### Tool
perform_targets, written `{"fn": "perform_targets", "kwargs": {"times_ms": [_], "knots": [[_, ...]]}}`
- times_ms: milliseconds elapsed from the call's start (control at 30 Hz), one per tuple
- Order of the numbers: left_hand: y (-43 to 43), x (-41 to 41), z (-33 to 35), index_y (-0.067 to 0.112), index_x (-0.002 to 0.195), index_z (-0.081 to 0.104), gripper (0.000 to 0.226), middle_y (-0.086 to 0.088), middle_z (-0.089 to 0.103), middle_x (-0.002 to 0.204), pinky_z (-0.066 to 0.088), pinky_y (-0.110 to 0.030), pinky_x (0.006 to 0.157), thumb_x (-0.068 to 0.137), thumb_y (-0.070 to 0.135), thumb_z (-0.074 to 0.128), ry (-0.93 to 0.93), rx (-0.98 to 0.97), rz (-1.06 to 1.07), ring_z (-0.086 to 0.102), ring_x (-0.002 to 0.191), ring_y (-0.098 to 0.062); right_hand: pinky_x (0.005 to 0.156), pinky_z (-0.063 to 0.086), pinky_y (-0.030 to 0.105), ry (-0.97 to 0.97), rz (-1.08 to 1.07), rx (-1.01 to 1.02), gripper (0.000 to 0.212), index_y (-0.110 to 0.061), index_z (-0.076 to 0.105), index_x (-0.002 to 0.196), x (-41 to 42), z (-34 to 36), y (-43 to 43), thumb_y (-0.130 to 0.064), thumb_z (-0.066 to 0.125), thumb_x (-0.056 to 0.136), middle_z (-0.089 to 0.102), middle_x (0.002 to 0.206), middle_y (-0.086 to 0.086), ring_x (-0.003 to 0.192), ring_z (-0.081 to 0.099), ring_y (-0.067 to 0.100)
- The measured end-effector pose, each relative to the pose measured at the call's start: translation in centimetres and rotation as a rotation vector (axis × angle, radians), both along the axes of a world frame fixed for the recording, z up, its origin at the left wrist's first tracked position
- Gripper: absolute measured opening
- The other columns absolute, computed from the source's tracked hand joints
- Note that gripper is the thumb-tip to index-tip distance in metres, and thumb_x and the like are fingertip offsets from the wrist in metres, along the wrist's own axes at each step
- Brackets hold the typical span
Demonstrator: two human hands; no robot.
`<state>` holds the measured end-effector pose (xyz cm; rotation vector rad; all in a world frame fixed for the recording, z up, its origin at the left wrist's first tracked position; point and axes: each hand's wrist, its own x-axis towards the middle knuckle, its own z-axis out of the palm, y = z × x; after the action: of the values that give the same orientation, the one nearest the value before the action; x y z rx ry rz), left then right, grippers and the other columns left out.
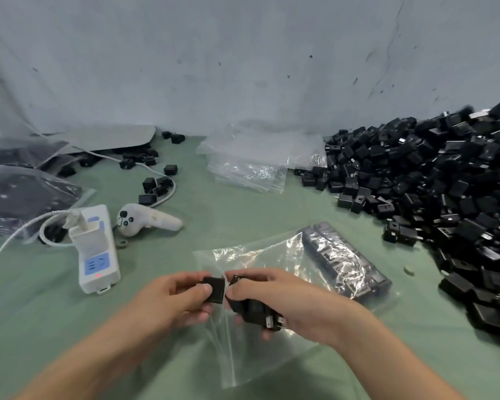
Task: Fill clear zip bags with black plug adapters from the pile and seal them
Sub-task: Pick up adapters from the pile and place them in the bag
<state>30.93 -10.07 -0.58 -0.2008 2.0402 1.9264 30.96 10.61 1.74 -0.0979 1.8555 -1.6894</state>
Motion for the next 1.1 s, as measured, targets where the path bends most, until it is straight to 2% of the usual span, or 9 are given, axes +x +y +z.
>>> {"fn": "perform_targets", "kwargs": {"times_ms": [133,233,300,467,533,600,700,900,1100], "knots": [[0.1,-0.2,-1.2,0.016,0.109,0.060,0.036,-0.014,0.076,0.096,0.058,-0.035,0.085,0.081,0.002,0.077,0.054,0.026,0.007,0.074,0.089,-0.026,0.050,0.047,0.024,-0.060,-0.019,-0.095,0.035,-0.038,0.070,0.116,0.6,0.1,0.4,-0.035,0.072,0.081,0.073,0.096,-0.004,0.089,0.070,0.018],[0.7,0.4,-1.7,0.044,0.095,0.057,0.036,0.012,0.073,0.099,0.051,-0.018,0.078,0.081,0.017,0.077,0.363,-0.320,-0.093,0.071,0.086,-0.005,0.050,0.047,0.023,-0.052,0.035,-0.151,0.035,-0.037,0.069,0.122,0.8,0.6,0.6,-0.033,0.068,0.087,0.071,0.099,-0.002,0.092,0.067,0.020],[0.9,0.9,-2.1,0.051,0.105,0.051,0.036,0.029,0.066,0.103,0.045,-0.011,0.076,0.089,0.024,0.068,0.579,-0.599,-0.165,0.063,0.092,0.007,0.051,0.047,0.022,-0.037,0.083,-0.174,0.032,-0.035,0.070,0.121,1.0,0.8,0.5,-0.032,0.065,0.090,0.070,0.099,-0.002,0.093,0.066,0.019],[-0.8,1.4,-2.2,0.044,0.137,0.043,0.046,0.023,0.036,0.147,0.030,-0.021,0.110,0.094,0.059,0.037,0.763,-1.082,-0.455,0.038,0.132,-0.001,0.052,0.047,0.024,-0.033,0.035,-0.175,0.030,-0.028,0.070,0.122,0.9,0.8,1.1,-0.030,0.065,0.092,0.069,0.099,-0.001,0.091,0.066,0.019],[-1.5,1.8,-1.6,0.044,0.132,0.052,0.048,0.016,0.041,0.146,0.036,-0.025,0.106,0.093,0.061,0.030,0.802,-1.109,-0.476,0.045,0.128,-0.006,0.052,0.047,0.024,-0.012,-0.001,-0.189,0.027,-0.031,0.071,0.120,0.6,0.9,1.6,-0.029,0.064,0.093,0.070,0.099,-0.001,0.092,0.066,0.019],[-1.8,2.1,-0.9,0.042,0.119,0.061,0.037,0.011,0.054,0.126,0.044,-0.025,0.092,0.094,0.055,0.037,0.830,-1.093,-0.428,0.056,0.108,-0.009,0.051,0.047,0.024,0.011,-0.056,-0.208,0.025,-0.031,0.073,0.117,0.2,1.1,2.1,-0.029,0.064,0.094,0.069,0.097,-0.001,0.091,0.065,0.019],[-1.8,2.0,-0.6,0.039,0.104,0.065,0.029,0.017,0.053,0.103,0.038,-0.020,0.083,0.096,0.051,0.040,0.909,-1.109,-0.426,0.052,0.092,-0.004,0.048,0.045,0.023,0.028,-0.216,-0.225,0.020,-0.029,0.076,0.111,-0.8,1.4,3.0,-0.028,0.063,0.095,0.070,0.094,-0.002,0.086,0.067,0.018],[-1.1,1.7,-0.8,0.040,0.115,0.067,0.035,0.017,0.061,0.109,0.035,-0.023,0.090,0.098,0.047,0.038,0.958,-1.217,-0.529,0.057,0.101,-0.009,0.043,0.042,0.023,0.043,-0.654,-0.203,0.016,-0.021,0.072,0.105,-2.5,1.3,6.2,-0.028,0.066,0.092,0.069,0.085,0.001,0.073,0.063,0.019],[-0.1,1.0,-0.7,0.042,0.126,0.059,0.048,0.016,0.058,0.113,0.029,-0.022,0.094,0.102,0.055,0.018,0.932,-1.242,-0.593,0.054,0.107,-0.011,0.047,0.044,0.025,0.101,-0.775,-0.157,0.016,-0.023,0.074,0.105,-2.8,1.1,8.1,-0.028,0.066,0.092,0.066,0.079,-0.001,0.065,0.061,0.015]]}}
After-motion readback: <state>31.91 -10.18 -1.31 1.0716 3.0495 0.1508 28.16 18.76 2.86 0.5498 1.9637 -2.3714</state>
